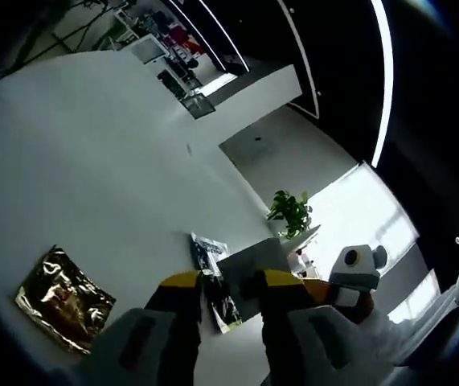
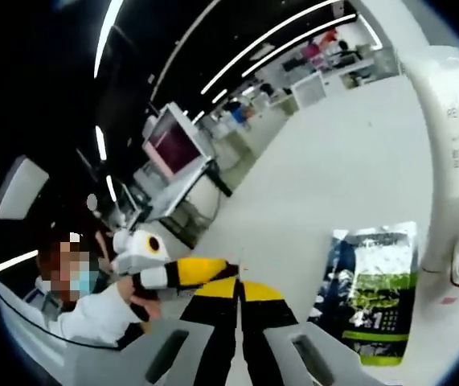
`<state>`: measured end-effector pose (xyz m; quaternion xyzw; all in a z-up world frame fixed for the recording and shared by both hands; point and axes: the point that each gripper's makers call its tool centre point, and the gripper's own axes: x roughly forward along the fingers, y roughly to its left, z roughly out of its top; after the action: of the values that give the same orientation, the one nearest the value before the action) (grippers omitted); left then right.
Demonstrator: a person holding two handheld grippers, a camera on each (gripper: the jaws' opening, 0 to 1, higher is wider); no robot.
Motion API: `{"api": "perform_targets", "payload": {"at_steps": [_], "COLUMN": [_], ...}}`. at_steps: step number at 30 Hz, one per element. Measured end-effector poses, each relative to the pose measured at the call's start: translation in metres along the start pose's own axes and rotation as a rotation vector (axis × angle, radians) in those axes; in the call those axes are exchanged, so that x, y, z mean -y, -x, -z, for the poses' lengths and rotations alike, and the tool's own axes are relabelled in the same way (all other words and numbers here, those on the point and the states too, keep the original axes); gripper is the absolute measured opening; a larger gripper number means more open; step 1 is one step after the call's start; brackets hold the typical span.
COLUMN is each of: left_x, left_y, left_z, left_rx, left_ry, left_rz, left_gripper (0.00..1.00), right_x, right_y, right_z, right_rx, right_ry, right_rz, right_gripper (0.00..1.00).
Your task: Arrange the skincare products in the storage area until every visible bottle or jar stands upright without overlapping.
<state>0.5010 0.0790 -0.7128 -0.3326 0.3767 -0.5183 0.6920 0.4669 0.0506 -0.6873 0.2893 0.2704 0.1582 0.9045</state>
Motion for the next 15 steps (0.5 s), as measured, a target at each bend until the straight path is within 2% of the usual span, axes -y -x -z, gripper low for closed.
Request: {"api": "perform_targets", "payload": {"at_steps": [2,5,7,9,15], "left_x": [0.005,0.014,0.018,0.021,0.02], "left_y": [-0.001,-0.001,0.001,0.002,0.003], "left_z": [0.001,-0.005,-0.009,-0.012,-0.013], "left_rx": [0.001,0.038,0.05,0.056,0.056], "left_ry": [0.026,0.113,0.133,0.136,0.137], "left_rz": [0.033,0.098,0.13,0.142,0.138], "left_gripper": [0.24,0.21,0.13,0.05,0.03], "right_x": [-0.003,-0.01,-0.012,-0.013,-0.011], "right_y": [0.002,0.006,0.008,0.009,0.008], "right_z": [-0.004,-0.009,-0.01,-0.009,-0.006], "right_rx": [0.011,0.032,0.034,0.032,0.026], "right_ry": [-0.007,-0.057,-0.041,-0.04,-0.069], "right_rz": [-0.012,-0.049,-0.048,-0.053,-0.056], "right_gripper": [0.0,0.0,0.0,0.0,0.0]}}
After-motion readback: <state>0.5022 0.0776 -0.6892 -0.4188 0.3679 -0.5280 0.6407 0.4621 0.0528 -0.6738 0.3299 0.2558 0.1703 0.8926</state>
